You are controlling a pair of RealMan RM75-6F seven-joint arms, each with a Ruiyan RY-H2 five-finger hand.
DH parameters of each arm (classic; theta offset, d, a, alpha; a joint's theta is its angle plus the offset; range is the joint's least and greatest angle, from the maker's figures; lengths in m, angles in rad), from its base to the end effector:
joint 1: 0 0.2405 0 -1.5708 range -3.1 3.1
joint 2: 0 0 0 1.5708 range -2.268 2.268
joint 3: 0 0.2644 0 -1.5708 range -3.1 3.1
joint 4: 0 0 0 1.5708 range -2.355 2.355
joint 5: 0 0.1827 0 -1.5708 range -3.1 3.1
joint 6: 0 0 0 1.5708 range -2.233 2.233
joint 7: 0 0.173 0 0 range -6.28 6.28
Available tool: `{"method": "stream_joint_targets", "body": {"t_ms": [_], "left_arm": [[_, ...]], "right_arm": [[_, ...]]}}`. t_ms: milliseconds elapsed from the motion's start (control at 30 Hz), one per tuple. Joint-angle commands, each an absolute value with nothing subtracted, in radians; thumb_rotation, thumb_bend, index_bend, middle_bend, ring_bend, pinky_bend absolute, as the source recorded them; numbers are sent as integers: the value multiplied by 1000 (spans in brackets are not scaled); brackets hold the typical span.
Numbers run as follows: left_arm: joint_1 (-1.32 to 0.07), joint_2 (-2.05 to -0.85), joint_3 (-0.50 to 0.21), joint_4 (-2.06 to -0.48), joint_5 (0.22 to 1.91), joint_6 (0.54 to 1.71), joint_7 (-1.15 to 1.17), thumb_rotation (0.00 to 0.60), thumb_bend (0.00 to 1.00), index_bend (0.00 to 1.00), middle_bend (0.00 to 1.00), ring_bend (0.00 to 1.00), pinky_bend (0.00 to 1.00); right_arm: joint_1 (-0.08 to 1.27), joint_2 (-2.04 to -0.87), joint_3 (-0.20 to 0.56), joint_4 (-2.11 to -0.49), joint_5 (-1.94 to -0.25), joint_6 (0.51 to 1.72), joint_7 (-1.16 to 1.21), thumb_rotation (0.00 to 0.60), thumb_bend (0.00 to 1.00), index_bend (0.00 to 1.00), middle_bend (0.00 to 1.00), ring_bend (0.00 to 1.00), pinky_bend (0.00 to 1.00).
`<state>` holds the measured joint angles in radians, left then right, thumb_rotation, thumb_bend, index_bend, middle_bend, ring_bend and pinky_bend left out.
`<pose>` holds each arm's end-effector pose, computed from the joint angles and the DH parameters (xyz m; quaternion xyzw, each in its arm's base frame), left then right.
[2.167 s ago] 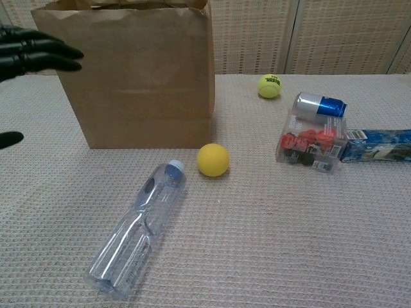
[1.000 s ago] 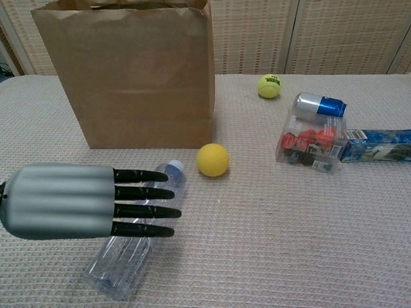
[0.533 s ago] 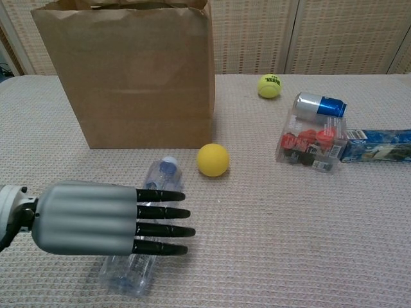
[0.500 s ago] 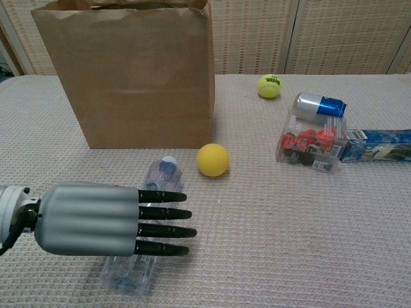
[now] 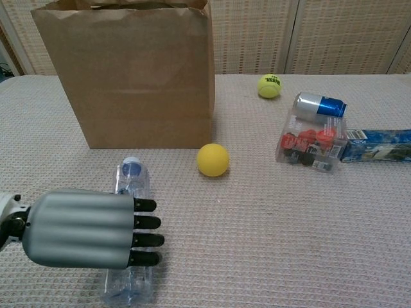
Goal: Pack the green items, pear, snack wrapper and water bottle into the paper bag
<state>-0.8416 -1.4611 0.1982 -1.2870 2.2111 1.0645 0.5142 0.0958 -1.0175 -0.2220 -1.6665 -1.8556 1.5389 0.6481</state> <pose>-0.1415 0.2538 -0.0297 -0.9068 0.2538 -0.2887 0.1728 -0.2684 -0.1480 0.1619 0.5741 -0.5801 0.4928 0.3017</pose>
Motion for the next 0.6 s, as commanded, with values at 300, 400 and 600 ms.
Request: {"method": "stream_joint_targets", "body": {"t_ms": [300,400,600], "left_arm": [[-768,-1186,275,-1382,2198,1185,538,600,587,671,660,601,756],[-701,-1158,208,-1391,2075,1270,518,600,586,671,661,601,756],[-600,-1188,18,-1434,1811,1447,424,600,586,674,662,601,757]], "right_arm": [[96,-1019,-223,-1671,-1855,1531,628,600,76,0,0,0,0],[96,-1021,-223,-1671,-1852,1527,619,600,76,0,0,0,0],[96,-1022,-218,-1674,-1843,1521,605,600,76,0,0,0,0]]}}
